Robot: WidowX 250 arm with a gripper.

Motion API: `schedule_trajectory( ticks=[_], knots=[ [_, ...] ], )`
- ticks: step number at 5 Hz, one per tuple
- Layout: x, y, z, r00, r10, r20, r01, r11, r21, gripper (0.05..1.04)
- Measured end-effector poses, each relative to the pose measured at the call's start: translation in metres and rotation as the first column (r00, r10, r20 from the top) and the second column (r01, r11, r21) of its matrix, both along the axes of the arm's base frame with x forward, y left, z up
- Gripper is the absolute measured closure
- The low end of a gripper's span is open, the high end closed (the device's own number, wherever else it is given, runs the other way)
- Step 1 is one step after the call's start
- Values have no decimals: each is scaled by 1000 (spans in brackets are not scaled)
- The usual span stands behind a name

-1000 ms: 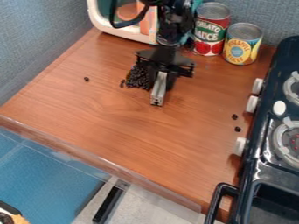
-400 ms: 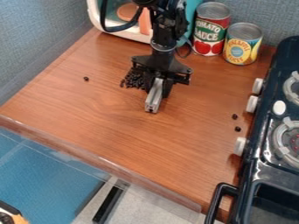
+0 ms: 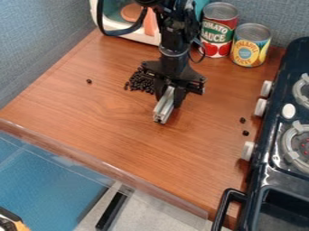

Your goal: Sweep into pile

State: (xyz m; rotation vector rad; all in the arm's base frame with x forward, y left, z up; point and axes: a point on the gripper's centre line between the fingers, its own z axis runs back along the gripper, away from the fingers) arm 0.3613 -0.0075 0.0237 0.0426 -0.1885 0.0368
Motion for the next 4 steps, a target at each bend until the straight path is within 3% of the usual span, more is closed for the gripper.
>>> schedule_trajectory(
  ticks=[1, 2, 3, 4],
  knots=[
    [-8, -8, -8, 998, -69, -5, 69, 996, 48, 691],
    [-3, -21, -17, 987, -162, -12, 162, 973, 163, 618],
    [-4, -20, -17, 982, -189, -19, 189, 962, 194, 371],
    [-27, -23, -4, 964, -257, -71, 265, 953, 147, 142]
  ],
)
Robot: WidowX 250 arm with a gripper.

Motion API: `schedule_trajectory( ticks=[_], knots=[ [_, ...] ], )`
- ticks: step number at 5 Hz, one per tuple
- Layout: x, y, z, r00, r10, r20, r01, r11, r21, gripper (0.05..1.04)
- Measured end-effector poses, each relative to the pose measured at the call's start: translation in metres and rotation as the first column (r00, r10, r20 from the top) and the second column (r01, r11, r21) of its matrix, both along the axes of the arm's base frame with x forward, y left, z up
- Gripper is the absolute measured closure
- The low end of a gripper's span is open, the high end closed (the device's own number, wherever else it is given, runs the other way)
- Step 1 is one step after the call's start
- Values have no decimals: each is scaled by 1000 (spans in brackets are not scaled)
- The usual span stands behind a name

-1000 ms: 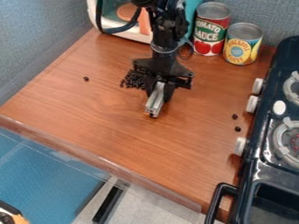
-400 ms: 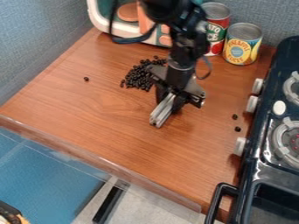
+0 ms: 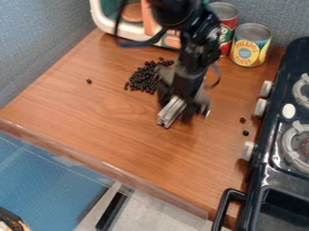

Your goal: Sweep into pile

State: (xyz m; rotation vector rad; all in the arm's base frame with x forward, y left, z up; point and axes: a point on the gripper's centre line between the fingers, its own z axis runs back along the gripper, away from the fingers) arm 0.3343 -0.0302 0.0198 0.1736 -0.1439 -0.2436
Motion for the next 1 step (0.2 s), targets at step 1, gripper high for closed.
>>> schedule_trajectory(
  ticks=[1],
  knots=[
    [-3, 14, 55, 998, -28, 57, 33, 995, -96, 72]
  ],
)
